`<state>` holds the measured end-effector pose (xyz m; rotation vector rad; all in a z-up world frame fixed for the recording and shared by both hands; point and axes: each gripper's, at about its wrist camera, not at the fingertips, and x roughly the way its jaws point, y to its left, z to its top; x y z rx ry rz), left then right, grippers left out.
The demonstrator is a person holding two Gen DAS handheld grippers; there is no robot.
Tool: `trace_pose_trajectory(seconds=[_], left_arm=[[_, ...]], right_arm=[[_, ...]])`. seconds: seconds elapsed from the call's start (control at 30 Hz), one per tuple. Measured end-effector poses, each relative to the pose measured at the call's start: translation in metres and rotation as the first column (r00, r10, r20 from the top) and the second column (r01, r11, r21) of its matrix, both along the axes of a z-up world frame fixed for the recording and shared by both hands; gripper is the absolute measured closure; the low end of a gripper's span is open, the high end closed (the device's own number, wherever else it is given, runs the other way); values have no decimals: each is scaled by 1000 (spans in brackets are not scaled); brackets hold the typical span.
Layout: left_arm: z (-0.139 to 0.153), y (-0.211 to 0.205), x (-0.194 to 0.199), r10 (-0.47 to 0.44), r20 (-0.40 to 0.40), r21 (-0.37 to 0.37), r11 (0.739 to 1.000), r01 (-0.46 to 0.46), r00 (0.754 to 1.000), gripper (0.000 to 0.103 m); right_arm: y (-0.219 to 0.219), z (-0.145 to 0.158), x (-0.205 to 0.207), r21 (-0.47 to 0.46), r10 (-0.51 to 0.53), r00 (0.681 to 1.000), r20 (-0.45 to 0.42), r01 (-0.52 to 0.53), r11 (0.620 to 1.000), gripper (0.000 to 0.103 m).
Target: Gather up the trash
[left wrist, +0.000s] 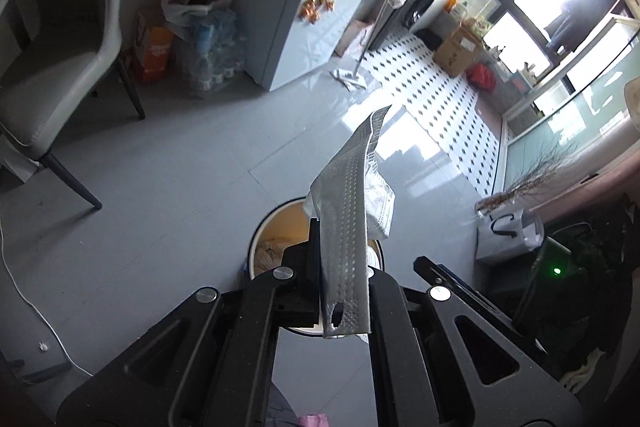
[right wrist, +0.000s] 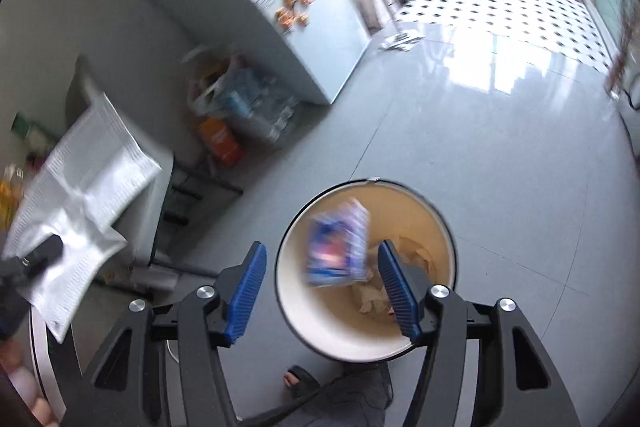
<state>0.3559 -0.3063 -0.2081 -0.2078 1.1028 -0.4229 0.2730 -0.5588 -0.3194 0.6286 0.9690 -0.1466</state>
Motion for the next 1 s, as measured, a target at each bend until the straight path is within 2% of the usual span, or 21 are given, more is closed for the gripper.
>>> trace_pose_trajectory(seconds=[0.13,0.17,0.2,0.27,0.37,0.43,0.6,0.77,0.87,1.0], left_arm=[[-18,-29,6,-25,-44,-21,999,25,999,100],[-20,-32,7,-24,-58,-28,999,23,998,94],[-25,-37,9,-27,-84,-36,999,24,996,71],[-30,-38,7,-6,-108,-46,999,1,994,36],[-23,-35,3,17,-89,-25,1000,-19,996,36],[-13,-26,-1,36,-77,-37,999,-38,996,33],[22,7,-16,82,-20,-65,994,-83,996,19],[60,42,-36,108,60,-77,992,-104,992,8],[83,62,-52,109,111,-71,992,-102,988,7],[111,88,-70,138,189,-75,989,-126,972,6]], right_arm=[[-22,-1,-21,-7,-32,999,-10,31,999,45],[-27,0,-27,-13,-41,999,-13,41,999,45],[-32,2,-35,-19,-51,999,-15,51,999,45],[-41,6,-47,-26,-74,997,-15,74,997,44],[-52,12,-67,-29,-107,994,-12,107,994,42],[-55,16,-72,-35,-116,993,-8,115,993,41],[-48,28,-76,-37,-96,995,3,96,995,41],[-28,60,-78,-48,-66,996,60,69,996,25],[-9,83,-80,-61,-28,995,94,34,998,14],[12,114,-86,-90,12,991,137,0,996,8]])
